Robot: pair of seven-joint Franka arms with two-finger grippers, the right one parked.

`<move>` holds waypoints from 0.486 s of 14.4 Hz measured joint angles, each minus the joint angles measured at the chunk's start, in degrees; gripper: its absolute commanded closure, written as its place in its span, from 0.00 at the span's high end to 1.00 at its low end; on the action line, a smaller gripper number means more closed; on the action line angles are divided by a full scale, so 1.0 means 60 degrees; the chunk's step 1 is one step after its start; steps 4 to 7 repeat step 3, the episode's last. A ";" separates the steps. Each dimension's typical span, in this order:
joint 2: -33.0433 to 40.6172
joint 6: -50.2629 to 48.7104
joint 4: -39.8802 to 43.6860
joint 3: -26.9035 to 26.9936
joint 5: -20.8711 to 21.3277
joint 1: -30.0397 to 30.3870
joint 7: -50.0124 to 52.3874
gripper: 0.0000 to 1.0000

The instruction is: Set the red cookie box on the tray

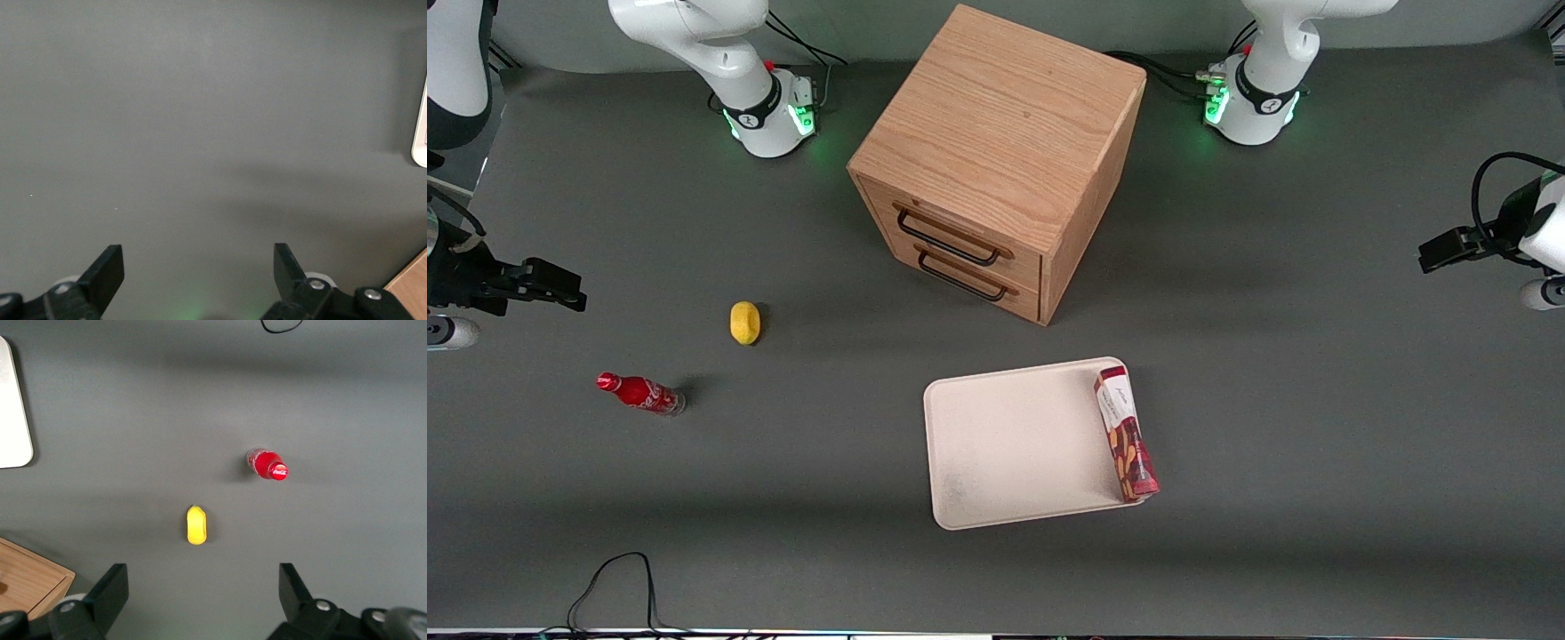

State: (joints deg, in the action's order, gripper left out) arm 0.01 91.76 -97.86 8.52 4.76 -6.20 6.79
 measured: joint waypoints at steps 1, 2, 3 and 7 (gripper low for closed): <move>0.0000 0.0000 0.0000 0.0097 -0.0002 -0.0103 -0.0016 1.00; 0.0000 0.0000 0.0002 0.0115 -0.0003 -0.0137 -0.0018 1.00; 0.0000 0.0001 0.0010 0.0114 -0.0008 -0.0155 -0.0018 1.00; 0.0000 0.0001 0.0010 0.0114 -0.0008 -0.0155 -0.0018 1.00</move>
